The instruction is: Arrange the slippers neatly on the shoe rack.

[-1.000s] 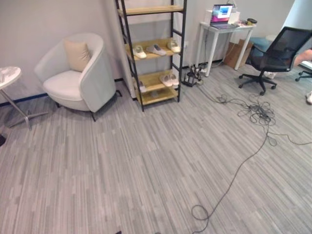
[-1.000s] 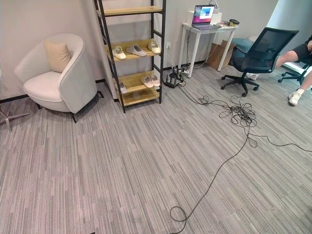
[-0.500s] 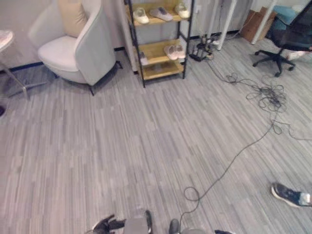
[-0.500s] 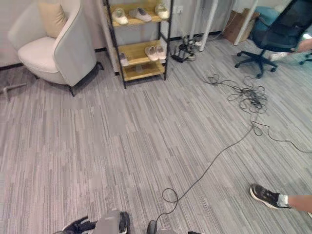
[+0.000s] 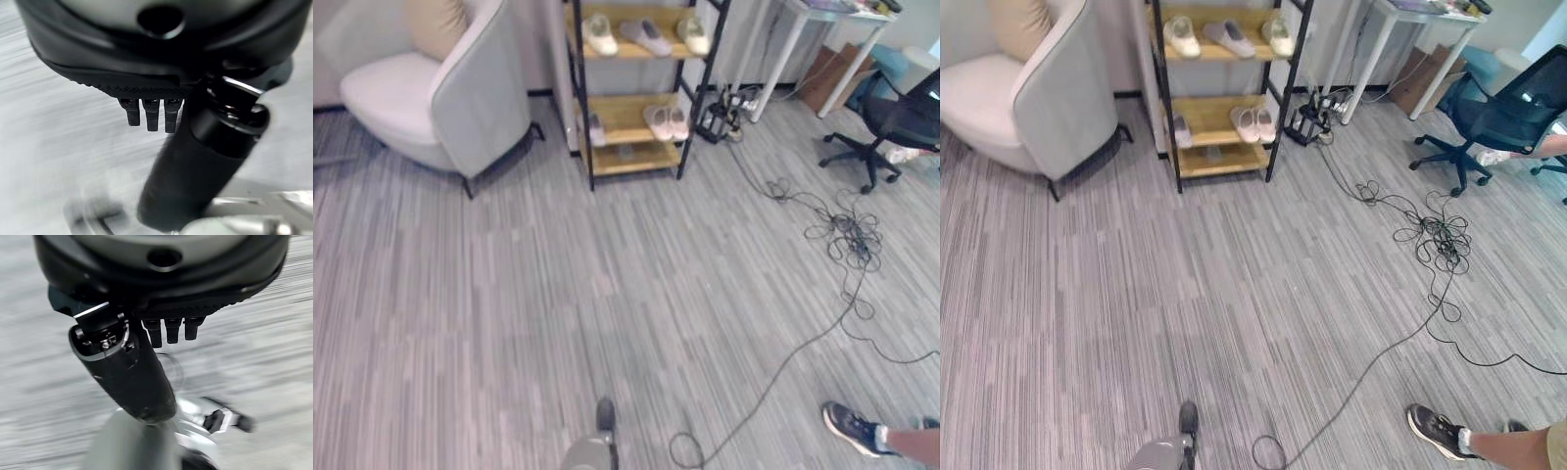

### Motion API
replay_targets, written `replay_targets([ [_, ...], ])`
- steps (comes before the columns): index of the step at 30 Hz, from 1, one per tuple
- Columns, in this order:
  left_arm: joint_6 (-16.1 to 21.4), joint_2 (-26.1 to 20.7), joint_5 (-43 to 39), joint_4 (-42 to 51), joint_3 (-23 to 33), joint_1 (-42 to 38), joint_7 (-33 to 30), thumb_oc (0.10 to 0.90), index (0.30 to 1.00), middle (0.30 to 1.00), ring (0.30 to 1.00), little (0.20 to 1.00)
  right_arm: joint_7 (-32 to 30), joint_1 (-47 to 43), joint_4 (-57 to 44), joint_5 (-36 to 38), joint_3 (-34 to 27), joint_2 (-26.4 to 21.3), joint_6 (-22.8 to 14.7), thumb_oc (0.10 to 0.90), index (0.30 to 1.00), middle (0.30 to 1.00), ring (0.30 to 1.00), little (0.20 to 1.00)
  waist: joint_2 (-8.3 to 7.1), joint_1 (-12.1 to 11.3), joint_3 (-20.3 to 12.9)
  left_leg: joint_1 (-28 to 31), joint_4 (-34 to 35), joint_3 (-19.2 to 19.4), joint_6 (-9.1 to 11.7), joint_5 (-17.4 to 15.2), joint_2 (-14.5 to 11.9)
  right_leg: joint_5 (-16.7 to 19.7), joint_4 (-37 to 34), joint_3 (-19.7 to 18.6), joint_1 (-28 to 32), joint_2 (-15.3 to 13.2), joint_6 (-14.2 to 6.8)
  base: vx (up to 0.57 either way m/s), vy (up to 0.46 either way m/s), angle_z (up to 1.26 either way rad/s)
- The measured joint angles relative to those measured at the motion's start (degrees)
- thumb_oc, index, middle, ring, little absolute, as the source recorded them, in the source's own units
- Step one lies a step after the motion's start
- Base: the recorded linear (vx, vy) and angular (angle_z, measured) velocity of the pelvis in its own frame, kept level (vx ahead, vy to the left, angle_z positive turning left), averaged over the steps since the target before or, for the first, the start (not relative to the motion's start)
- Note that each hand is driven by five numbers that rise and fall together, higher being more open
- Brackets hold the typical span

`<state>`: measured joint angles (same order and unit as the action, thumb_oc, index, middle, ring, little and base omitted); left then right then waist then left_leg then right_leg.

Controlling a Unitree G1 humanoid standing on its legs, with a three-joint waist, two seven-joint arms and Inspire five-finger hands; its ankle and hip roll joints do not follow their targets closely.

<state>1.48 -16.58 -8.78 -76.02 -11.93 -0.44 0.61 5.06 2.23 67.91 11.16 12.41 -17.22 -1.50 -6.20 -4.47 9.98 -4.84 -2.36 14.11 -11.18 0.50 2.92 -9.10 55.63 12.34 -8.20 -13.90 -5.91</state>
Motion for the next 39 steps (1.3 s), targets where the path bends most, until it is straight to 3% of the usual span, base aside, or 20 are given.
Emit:
replay_targets([
  [2, 1.74, -0.13, -2.45, 1.01, 1.63, -1.55, -0.82, 0.800, 0.900, 0.900, 0.900, 0.900, -1.12, -0.02, -0.06, 0.25, -0.68, -2.72, -0.33, 0.800, 0.900, 0.900, 0.900, 0.900, 4.11, 2.35, 0.02, 4.32, 2.52, -1.18, 2.03, 1.18, -1.44, -0.81, -3.77, 3.29, -3.20, -0.36, 0.71, 0.38, 0.080, 0.45],
  [3, 2.58, -0.48, -4.06, 3.60, 2.38, -3.65, -1.50, 0.800, 0.900, 0.900, 0.900, 0.900, -1.17, 0.77, 0.44, 0.17, -0.95, -2.84, -0.25, 0.800, 0.900, 0.900, 0.900, 0.900, 5.56, 3.06, 0.24, 6.61, 2.83, -1.20, 1.01, -1.86, -2.00, -2.03, -9.22, 4.18, -5.45, -0.03, 0.18, 0.49, 0.081, 0.29],
  [4, 2.94, -0.46, -4.54, 4.02, 3.24, -5.08, -1.99, 0.800, 0.900, 0.900, 0.900, 0.900, -1.29, -0.42, 2.52, 0.21, -1.77, -1.89, -0.47, 0.800, 0.900, 0.900, 0.900, 0.900, 5.35, 3.12, 0.10, 9.17, 4.83, -0.91, 2.74, -1.16, -2.17, -2.33, -20.28, 5.98, -5.24, 0.43, 0.78, 0.26, -0.005, 0.12],
  [6, 3.83, -0.91, -4.52, 5.04, 3.08, -7.87, -2.38, 0.800, 0.900, 0.900, 0.900, 0.900, -1.63, -0.59, 1.93, 0.24, -1.46, -1.00, -0.63, 0.800, 0.900, 0.900, 0.900, 0.900, 4.71, 4.48, 0.15, 11.57, 5.38, -0.29, 3.77, -2.64, -1.78, 0.11, -24.83, 5.47, -9.73, 0.66, 1.45, 0.47, -0.034, 0.10],
  [8, 4.84, 0.04, -4.36, 4.03, 2.67, -9.42, -2.42, 0.800, 0.900, 0.900, 0.900, 0.900, -1.28, -1.10, 2.73, 0.31, -4.07, -0.30, -1.72, 0.800, 0.900, 0.900, 0.900, 0.900, 3.48, 6.69, 0.21, 15.05, 4.80, 0.03, 5.84, -6.90, -1.47, 4.17, -42.01, -3.47, -12.37, 5.68, -1.07, 0.51, -0.050, -0.08],
  [10, 4.93, 1.76, -3.99, 2.29, 2.54, -8.71, -2.21, 0.800, 0.900, 0.900, 0.900, 0.900, -1.51, 0.57, 3.41, 0.89, -5.42, 1.13, -1.44, 0.800, 0.900, 0.900, 0.900, 0.900, 3.41, 8.35, 0.33, 18.48, 5.45, -0.21, 7.50, -8.49, -1.68, 7.38, -46.97, -4.55, -13.15, 6.84, -0.54, 0.51, -0.053, 0.14],
  [13, 4.82, 4.81, -2.61, -0.98, 1.29, -6.06, -0.74, 0.800, 0.900, 0.900, 0.900, 0.900, -1.00, 3.34, 9.60, 3.44, -9.20, 3.67, 0.04, 0.800, 0.900, 0.900, 0.900, 0.900, 3.08, 10.90, -0.10, 23.92, 5.48, -2.94, 11.17, -12.52, -3.04, 12.32, -49.07, -10.29, -12.10, 8.70, 0.29, 0.47, -0.137, 0.38],
  [15, 4.56, 7.57, -1.06, -2.17, 0.89, -4.02, 0.04, 0.800, 0.900, 0.900, 0.900, 0.900, -1.26, 4.69, 10.31, 3.73, -10.94, 3.31, 0.07, 0.800, 0.900, 0.900, 0.900, 0.900, 6.08, 11.28, -0.52, 24.30, 2.64, -3.57, 13.13, -13.45, -5.87, 13.60, -46.14, -9.37, -11.32, 10.97, 1.14, 0.37, -0.182, 0.13],
  [17, 3.94, 8.77, 0.46, -3.06, 2.60, -3.60, 0.10, 0.800, 0.900, 0.900, 0.900, 0.900, -1.39, 4.88, 11.48, 4.92, -12.07, 2.91, 0.90, 0.800, 0.900, 0.900, 0.900, 0.900, 8.92, 11.78, -0.50, 24.97, -1.41, -4.90, 16.27, -11.52, -8.79, 13.03, -44.23, -7.30, -9.20, 13.05, 5.48, 0.37, -0.224, 0.11],
  [19, 3.94, 8.36, 3.59, -3.69, 3.01, -3.84, 0.12, 0.800, 0.900, 0.900, 0.900, 0.900, -1.31, 3.89, 10.54, 5.34, -11.34, 2.43, 0.80, 0.800, 0.900, 0.900, 0.900, 0.900, 8.75, 11.90, -0.34, 23.76, -6.35, -6.90, 17.94, -11.23, -9.26, 12.42, -43.32, -7.53, -6.99, 13.49, 9.41, 0.38, -0.265, -0.13],
  [22, 3.91, 8.92, 3.42, -3.93, 3.25, -3.75, 0.46, 0.800, 0.900, 0.900, 0.900, 0.900, -0.83, 1.92, 10.48, 5.82, -10.96, 0.47, -0.04, 0.800, 0.900, 0.900, 0.900, 0.900, 9.81, 12.11, -1.01, 20.96, -10.12, -10.71, 20.49, -6.92, -9.76, 9.13, -41.61, -6.68, -5.91, 13.56, 8.99, 0.43, -0.455, 0.16],
  [25, 3.60, 8.28, 2.19, -4.26, 3.81, -4.14, 1.34, 0.800, 0.900, 0.900, 0.900, 0.900, -0.65, 1.32, 8.95, 5.56, -10.57, -0.18, 0.54, 0.800, 0.900, 0.900, 0.900, 0.900, 9.79, 10.19, -1.40, 13.34, -27.38, -13.30, 22.44, -1.76, -11.50, 6.82, -43.43, -4.93, -1.97, 14.89, 9.62, 0.16, -0.396, 0.17],
  [26, 3.42, 7.62, 2.20, -3.17, 3.54, -4.65, 1.28, 0.800, 0.900, 0.900, 0.900, 0.900, -0.83, 1.02, 8.08, 5.11, -8.35, -0.21, 0.43, 0.800, 0.900, 0.900, 0.900, 0.900, 8.98, 9.41, -1.23, 9.24, -34.22, -13.09, 20.71, 3.11, -12.02, 5.70, -43.33, -4.70, -1.14, 15.34, 11.64, 0.21, -0.409, 0.10],
  [27, 3.57, 5.58, 0.43, -1.55, 3.55, -4.47, 1.29, 0.800, 0.900, 0.900, 0.900, 0.900, -0.79, 0.93, 7.08, 4.56, -5.07, 0.22, 0.27, 0.800, 0.900, 0.900, 0.900, 0.900, 6.91, 8.11, -0.45, 2.17, -46.28, -12.37, 16.82, 12.13, -13.09, 5.86, -44.73, -4.27, 0.50, 14.53, 12.34, 0.23, -0.271, 0.21],
  [29, 4.10, 4.26, -0.51, 1.14, 2.98, -6.05, 1.26, 0.800, 0.900, 0.900, 0.900, 0.900, -0.88, -0.75, 6.02, 3.32, -3.44, 0.30, 0.45, 0.800, 0.900, 0.900, 0.900, 0.900, 4.65, 6.37, 0.66, -5.56, -53.81, -11.86, 13.71, 4.96, -12.99, 4.09, -44.79, -4.15, 2.38, 14.34, 15.14, 0.34, -0.204, 0.19],
  [31, 4.36, 3.31, -0.37, 2.48, 2.22, -7.48, 1.32, 0.800, 0.900, 0.900, 0.900, 0.900, -1.64, -3.61, 6.16, 2.46, -2.89, 0.25, 0.64, 0.800, 0.900, 0.900, 0.900, 0.900, 2.46, 5.82, 1.88, -9.58, -49.63, -8.94, 12.96, -0.75, -11.85, 2.77, -46.40, -4.15, 5.57, 14.13, 15.50, 0.37, -0.039, 0.17],
  [32, 4.91, 3.14, -0.29, 2.67, 1.92, -7.93, 1.35, 0.800, 0.900, 0.900, 0.900, 0.900, -1.96, -4.98, 5.89, 3.15, -3.96, -0.21, -0.08, 0.800, 0.900, 0.900, 0.900, 0.900, 1.92, 5.84, 2.18, -11.02, -39.05, -4.35, 12.62, -3.19, -11.47, 2.00, -48.55, -3.68, 8.17, 14.42, 13.88, 0.41, 0.011, 0.13],
  [36, 5.20, 4.99, -0.41, 2.63, 1.93, -8.03, 1.45, 0.800, 0.900, 0.900, 0.900, 0.900, -2.20, -6.65, 3.25, 4.79, -2.63, -2.29, -1.71, 0.800, 0.900, 0.900, 0.900, 0.900, 4.66, 5.67, 2.33, -12.59, -13.18, 1.04, 12.89, 0.11, -7.74, 1.55, -53.88, -2.18, 14.30, 16.67, 10.54, 0.46, 0.056, 0.11],
  [37, 5.29, 6.40, -0.09, 2.36, 2.11, -7.87, 1.28, 0.800, 0.900, 0.900, 0.900, 0.900, -2.58, -6.73, 3.55, 4.57, -0.82, -2.48, -1.73, 0.800, 0.900, 0.900, 0.900, 0.900, 5.82, 4.94, 1.98, -11.78, 0.24, -0.58, 14.54, 3.18, -5.88, 1.27, -56.71, -3.10, 16.99, 18.35, 9.82, 0.44, 0.057, 0.00],
  [39, 5.23, 6.89, -0.17, 2.48, 2.90, -9.08, 1.67, 0.800, 0.900, 0.900, 0.900, 0.900, -2.49, -7.22, 4.17, 3.91, -0.62, -1.34, -1.75, 0.800, 0.900, 0.900, 0.900, 0.900, 6.43, 2.28, 2.84, -12.57, 6.19, -2.13, 13.47, 6.08, -5.58, 0.78, -58.37, -4.68, 20.00, 19.58, 9.00, 0.50, 0.103, -0.35],
])
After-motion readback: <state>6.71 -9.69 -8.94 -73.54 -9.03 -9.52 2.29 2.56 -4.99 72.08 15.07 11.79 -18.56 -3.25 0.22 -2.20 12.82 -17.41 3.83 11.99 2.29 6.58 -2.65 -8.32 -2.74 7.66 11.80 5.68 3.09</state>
